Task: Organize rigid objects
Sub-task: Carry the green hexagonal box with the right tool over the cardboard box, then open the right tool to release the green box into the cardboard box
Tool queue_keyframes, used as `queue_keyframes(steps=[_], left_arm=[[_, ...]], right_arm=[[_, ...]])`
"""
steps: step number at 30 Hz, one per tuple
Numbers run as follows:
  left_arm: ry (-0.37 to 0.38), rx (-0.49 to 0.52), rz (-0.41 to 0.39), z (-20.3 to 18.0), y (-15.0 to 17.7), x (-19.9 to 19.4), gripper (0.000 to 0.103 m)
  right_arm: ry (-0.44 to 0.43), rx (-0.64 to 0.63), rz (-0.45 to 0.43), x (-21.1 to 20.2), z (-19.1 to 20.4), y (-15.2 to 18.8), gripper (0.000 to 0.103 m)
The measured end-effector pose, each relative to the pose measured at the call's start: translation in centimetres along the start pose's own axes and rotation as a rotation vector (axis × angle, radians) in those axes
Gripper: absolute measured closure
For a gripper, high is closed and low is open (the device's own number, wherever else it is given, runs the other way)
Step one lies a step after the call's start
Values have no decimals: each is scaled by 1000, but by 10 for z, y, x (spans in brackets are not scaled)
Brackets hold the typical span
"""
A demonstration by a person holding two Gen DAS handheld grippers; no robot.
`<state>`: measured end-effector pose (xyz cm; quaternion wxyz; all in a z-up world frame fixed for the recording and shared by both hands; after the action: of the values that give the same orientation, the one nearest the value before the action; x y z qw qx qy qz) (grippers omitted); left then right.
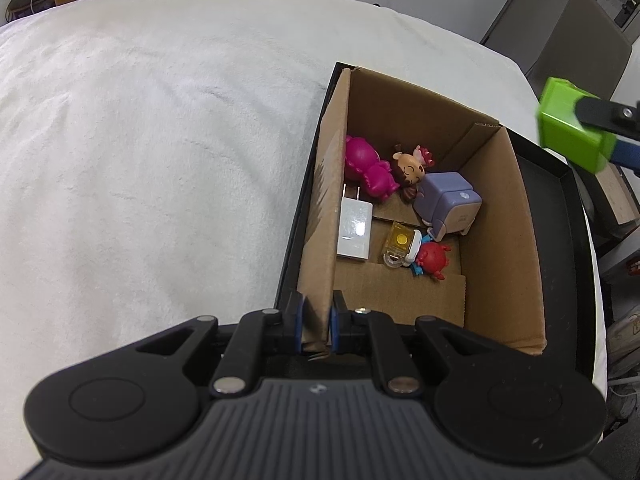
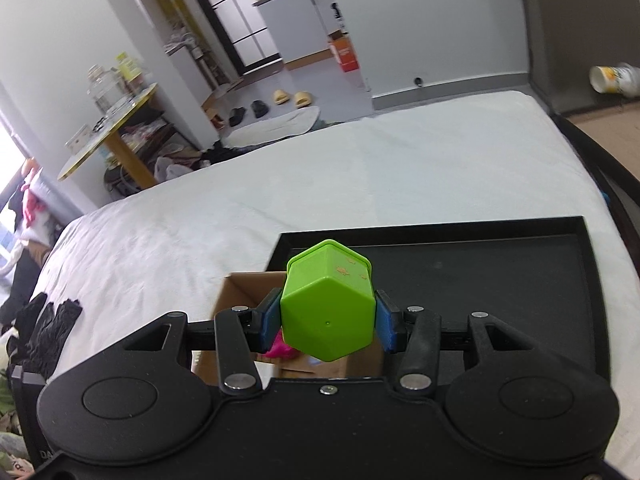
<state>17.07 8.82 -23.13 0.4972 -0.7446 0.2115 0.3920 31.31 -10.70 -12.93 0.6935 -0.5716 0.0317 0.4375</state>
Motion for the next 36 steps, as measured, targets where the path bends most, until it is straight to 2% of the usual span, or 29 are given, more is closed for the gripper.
queue_keyframes(steps=[6, 16, 27, 36], left_arm=[[15, -4, 0, 2, 0, -1, 91], [38, -13, 3, 6, 0, -2, 90], [50, -10, 9, 7, -2, -1, 90], [50, -5, 10, 7, -1, 1, 90]], right_arm=[[-31, -43, 44, 14, 24, 9, 56], [-21, -111, 157, 46, 50, 36, 56], [29, -157, 243, 74, 52, 60, 56], [40, -183, 264, 74, 51, 74, 55]])
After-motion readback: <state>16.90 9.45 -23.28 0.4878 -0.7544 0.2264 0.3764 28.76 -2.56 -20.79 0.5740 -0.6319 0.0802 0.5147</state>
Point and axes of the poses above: each gripper's, at about its wrist camera, not at the fingertips, and x roughly the way its jaws point, z to its left, y to its underside, the point moved 4 cm from there along x, roughly the way its jaws point, and after that the axes turned 13 degrees about -z, right-handed, at the moved point
